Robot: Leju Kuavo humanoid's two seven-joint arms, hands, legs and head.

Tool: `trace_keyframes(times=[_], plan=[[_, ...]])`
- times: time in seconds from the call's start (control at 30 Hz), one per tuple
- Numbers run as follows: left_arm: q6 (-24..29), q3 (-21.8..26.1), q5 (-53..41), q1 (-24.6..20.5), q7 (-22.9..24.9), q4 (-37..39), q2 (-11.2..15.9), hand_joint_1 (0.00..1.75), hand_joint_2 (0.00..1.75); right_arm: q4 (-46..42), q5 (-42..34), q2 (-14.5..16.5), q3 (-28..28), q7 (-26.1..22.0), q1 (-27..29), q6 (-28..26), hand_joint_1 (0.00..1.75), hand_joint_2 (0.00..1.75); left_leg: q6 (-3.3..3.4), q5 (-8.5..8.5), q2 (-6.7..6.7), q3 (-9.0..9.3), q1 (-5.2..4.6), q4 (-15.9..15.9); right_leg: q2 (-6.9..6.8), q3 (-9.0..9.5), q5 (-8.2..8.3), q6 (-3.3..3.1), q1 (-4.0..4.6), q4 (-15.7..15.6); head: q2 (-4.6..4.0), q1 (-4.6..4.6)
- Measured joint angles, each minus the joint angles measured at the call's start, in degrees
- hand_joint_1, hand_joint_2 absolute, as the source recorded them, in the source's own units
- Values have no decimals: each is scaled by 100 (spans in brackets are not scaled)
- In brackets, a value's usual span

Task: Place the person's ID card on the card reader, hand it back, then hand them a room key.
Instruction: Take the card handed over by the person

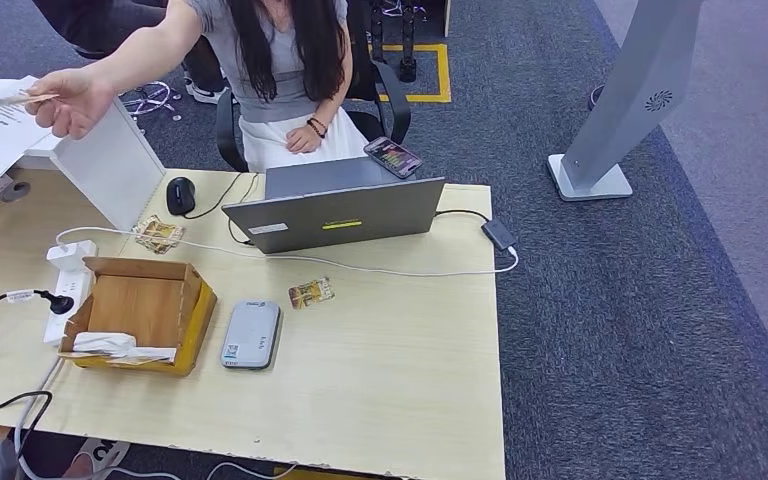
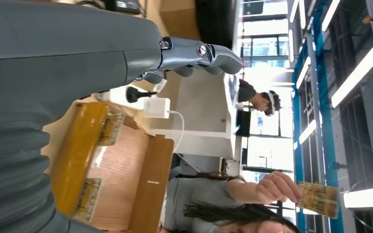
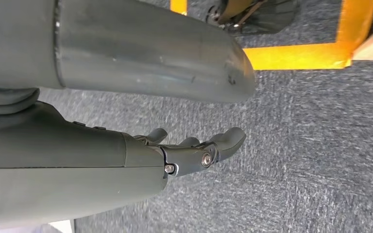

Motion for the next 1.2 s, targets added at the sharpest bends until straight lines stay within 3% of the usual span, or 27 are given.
trace_keyframes(times=[0.3,1.2], plan=[[1043,-471,-1333,-443,125,-167,410,0,175,33,378,0,188,241,-22,48,0,0,-1,1,1,2,1,0,1,0,0,0,1,1,0,-1],[3788,-1843,-5503,-2125,1629,871,1922,0,175,93,1361,0,652,743,-73,320,0,0,-5,10,-2,-3,2,9,0,-6,2,-1,2,2,0,-1]])
